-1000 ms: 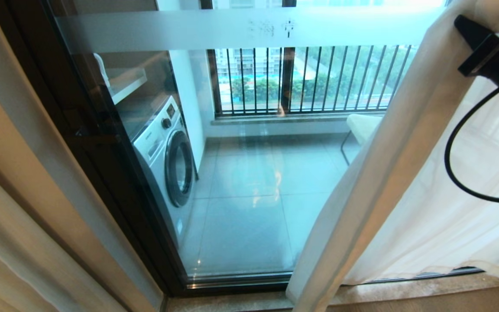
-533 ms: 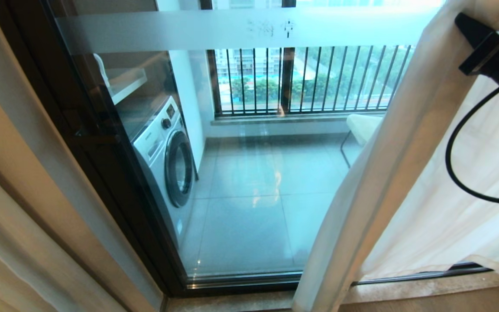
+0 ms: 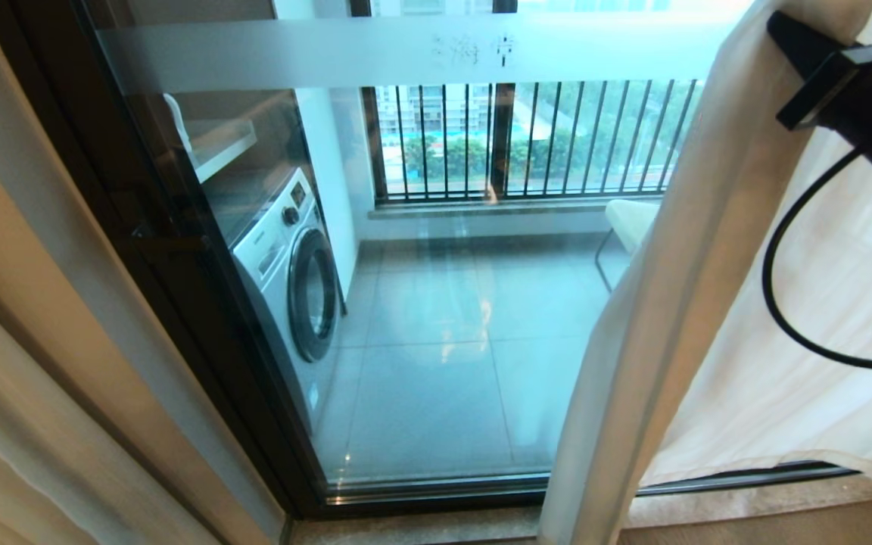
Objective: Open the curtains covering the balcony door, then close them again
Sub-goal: Close the inner curtains on both sides
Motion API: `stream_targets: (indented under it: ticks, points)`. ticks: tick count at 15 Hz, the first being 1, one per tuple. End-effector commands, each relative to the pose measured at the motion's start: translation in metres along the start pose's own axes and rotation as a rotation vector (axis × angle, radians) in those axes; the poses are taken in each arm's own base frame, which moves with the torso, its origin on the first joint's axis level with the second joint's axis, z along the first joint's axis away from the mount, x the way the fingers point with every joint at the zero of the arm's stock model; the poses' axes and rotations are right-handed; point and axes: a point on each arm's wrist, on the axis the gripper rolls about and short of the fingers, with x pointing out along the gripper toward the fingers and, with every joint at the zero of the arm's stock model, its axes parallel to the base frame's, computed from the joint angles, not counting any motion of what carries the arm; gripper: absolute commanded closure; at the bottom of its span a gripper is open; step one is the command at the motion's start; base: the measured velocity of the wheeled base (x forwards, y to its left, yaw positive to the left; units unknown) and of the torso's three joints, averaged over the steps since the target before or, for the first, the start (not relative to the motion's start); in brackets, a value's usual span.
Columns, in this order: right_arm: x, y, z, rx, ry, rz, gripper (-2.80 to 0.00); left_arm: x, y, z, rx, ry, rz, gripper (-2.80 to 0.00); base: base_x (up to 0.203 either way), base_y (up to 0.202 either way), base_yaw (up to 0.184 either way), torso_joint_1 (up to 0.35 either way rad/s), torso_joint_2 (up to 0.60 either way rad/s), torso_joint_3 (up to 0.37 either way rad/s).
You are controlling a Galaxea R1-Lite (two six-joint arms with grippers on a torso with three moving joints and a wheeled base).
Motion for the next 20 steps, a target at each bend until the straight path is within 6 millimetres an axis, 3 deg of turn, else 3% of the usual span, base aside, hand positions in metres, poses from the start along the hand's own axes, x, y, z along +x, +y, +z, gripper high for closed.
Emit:
stream_targets:
  ticks: [1, 12, 20]
  points:
    - [0.013, 0.017, -0.001, -0.006, -0.025, 0.042, 0.00, 0.000, 0.000, 0.000, -0.001, -0.001, 0.001, 0.00, 0.000, 0.000, 0.000, 0.000, 0.00, 0.000]
    - [0.042, 0.074, -0.009, -0.027, -0.069, 0.157, 0.00, 0.000, 0.000, 0.000, -0.001, -0.001, 0.000, 0.00, 0.000, 0.000, 0.000, 0.000, 0.00, 0.000]
    - [0.073, 0.136, -0.017, 0.010, -0.119, 0.217, 0.00, 0.000, 0.000, 0.000, -0.001, -0.001, 0.001, 0.00, 0.000, 0.000, 0.000, 0.000, 0.00, 0.000]
